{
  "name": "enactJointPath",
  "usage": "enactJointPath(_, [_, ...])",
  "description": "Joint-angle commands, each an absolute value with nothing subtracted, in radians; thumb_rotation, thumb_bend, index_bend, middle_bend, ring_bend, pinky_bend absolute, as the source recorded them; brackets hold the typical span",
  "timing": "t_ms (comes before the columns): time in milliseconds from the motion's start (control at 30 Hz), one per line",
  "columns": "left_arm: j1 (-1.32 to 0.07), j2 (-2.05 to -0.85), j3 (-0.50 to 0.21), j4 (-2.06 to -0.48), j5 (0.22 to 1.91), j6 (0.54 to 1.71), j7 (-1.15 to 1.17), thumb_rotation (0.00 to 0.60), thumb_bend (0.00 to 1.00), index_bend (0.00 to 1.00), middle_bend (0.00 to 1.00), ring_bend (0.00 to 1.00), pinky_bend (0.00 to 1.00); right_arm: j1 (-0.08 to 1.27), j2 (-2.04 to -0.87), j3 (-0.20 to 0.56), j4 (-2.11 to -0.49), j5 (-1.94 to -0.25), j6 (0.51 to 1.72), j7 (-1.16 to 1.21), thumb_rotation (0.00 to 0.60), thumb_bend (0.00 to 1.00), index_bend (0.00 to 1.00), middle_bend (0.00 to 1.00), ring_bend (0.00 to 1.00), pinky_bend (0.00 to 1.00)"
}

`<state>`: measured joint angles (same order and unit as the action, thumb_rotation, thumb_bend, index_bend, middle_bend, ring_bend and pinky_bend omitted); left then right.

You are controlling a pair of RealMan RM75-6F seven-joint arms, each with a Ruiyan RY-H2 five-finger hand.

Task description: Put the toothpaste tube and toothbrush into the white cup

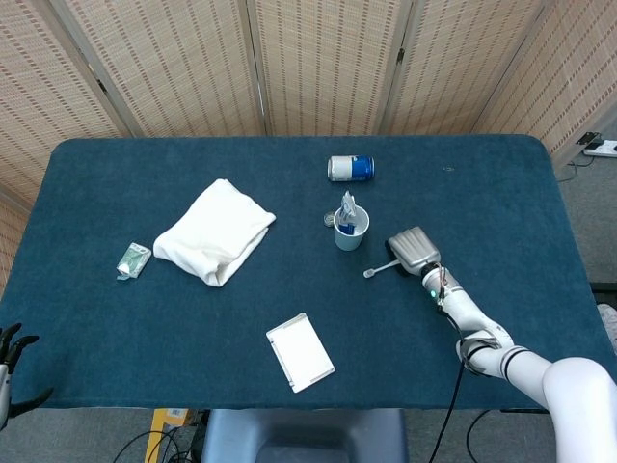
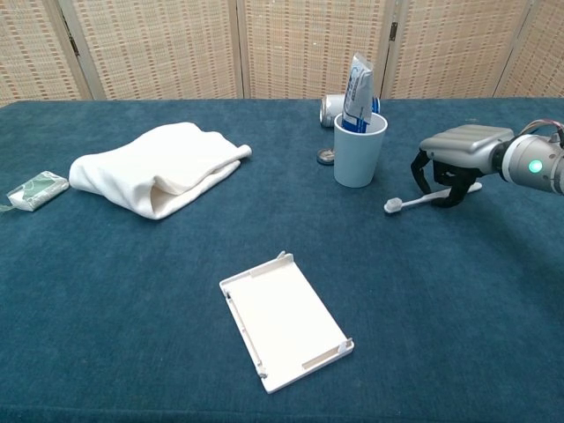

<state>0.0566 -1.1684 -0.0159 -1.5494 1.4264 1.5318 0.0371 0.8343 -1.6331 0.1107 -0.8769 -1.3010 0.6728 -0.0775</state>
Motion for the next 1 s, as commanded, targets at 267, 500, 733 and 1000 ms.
enactJointPath(267, [0.056, -1.161, -0.017, -1.558, 1.431, 1.534, 0.043, 0.600, 0.17, 0.26, 0.11, 0.03, 0.16, 0.768, -1.522, 0.170, -1.061, -1.331, 0.832, 0.134, 0.600, 0.32, 0.65, 0.93, 0.96, 1.00])
enactJointPath(500, [0.050, -1.151, -0.018, -1.583, 1.446, 1.538, 0.063, 0.600, 0.17, 0.26, 0.11, 0.03, 0.16, 0.741, -1.464, 0.262, -1.193, -1.313, 0.909, 0.392, 0.600, 0.32, 0.65, 0.94, 0.96, 1.00])
enactJointPath(733, [0.056, -1.141, -0.016, -1.599, 1.438, 1.542, 0.075, 0.600, 0.17, 0.26, 0.11, 0.03, 0.16, 0.741, -1.477, 0.329, -1.207, -1.299, 0.955, 0.580, 0.600, 0.32, 0.67, 0.94, 0.96, 1.00])
enactJointPath(1000, [0.056, -1.138, -0.014, -1.603, 1.435, 1.538, 0.084, 0.600, 0.17, 0.26, 0.11, 0.03, 0.16, 0.761, -1.507, 0.395, -1.190, -1.264, 0.954, 0.749, 0.600, 0.32, 0.67, 0.94, 0.95, 1.00])
